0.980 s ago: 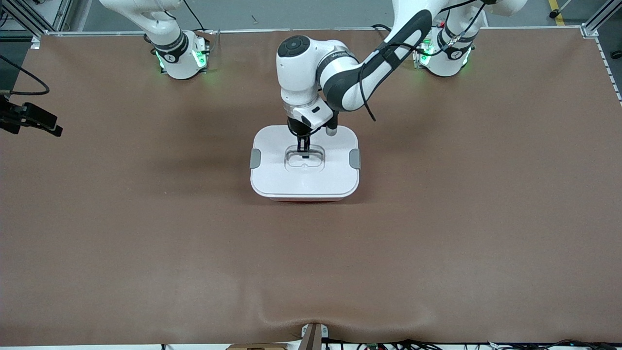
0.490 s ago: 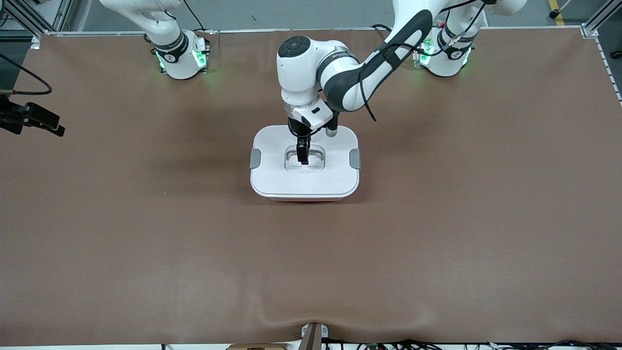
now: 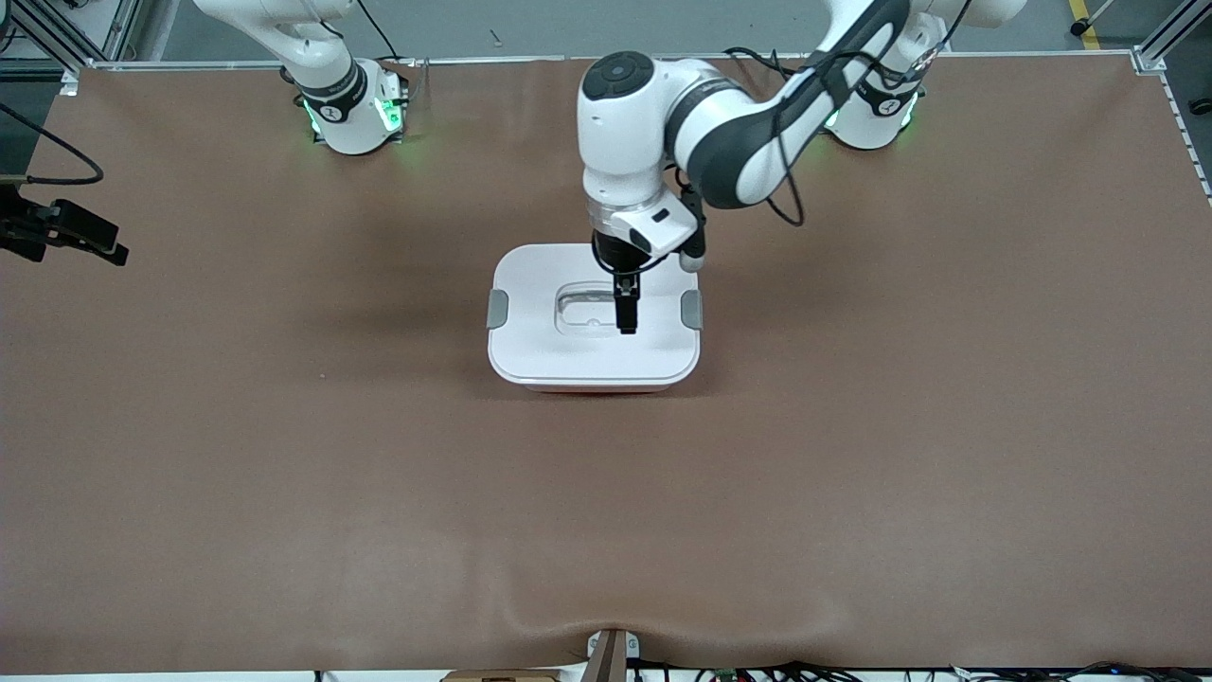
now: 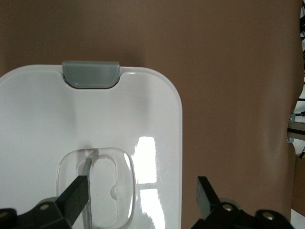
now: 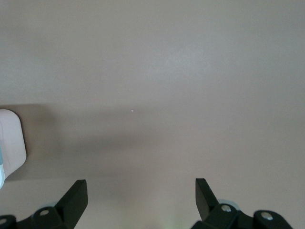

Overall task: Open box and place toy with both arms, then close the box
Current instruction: 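Open the left gripper and lift it off the lid handle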

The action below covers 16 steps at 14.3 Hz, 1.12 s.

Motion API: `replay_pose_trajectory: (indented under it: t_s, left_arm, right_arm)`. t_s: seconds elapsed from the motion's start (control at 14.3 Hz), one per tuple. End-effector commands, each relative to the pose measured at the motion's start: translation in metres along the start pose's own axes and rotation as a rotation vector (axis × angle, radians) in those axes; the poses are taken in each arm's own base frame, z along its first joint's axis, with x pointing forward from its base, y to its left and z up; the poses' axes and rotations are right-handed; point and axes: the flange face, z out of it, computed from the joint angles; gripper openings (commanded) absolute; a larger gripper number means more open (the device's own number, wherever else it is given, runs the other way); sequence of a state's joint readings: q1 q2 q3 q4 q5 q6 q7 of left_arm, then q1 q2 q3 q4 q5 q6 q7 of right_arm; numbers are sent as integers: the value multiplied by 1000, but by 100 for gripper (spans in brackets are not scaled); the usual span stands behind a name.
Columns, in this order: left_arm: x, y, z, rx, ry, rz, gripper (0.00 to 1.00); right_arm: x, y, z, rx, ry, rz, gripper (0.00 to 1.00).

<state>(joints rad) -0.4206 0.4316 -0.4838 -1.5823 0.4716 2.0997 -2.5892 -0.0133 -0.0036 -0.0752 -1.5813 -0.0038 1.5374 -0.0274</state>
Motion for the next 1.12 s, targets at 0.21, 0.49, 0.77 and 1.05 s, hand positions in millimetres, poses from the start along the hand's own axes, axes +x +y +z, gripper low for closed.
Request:
replay_pose_trajectory:
  t_s: [0.21, 0.49, 0.77, 1.05]
  left_arm:
    - [90, 45, -53, 148, 3, 240, 100]
    - [192, 86, -81, 250, -79, 501, 100]
    - [285, 119, -94, 314, -145, 719, 100]
    - [375, 136, -93, 334, -197, 965, 100]
  right_arm:
    - [-3, -1, -9, 32, 9, 5, 100]
    - [-3, 3, -8, 32, 6, 9, 100]
    - [-3, 3, -8, 32, 6, 8, 100]
    - [-3, 2, -7, 31, 4, 5, 100]
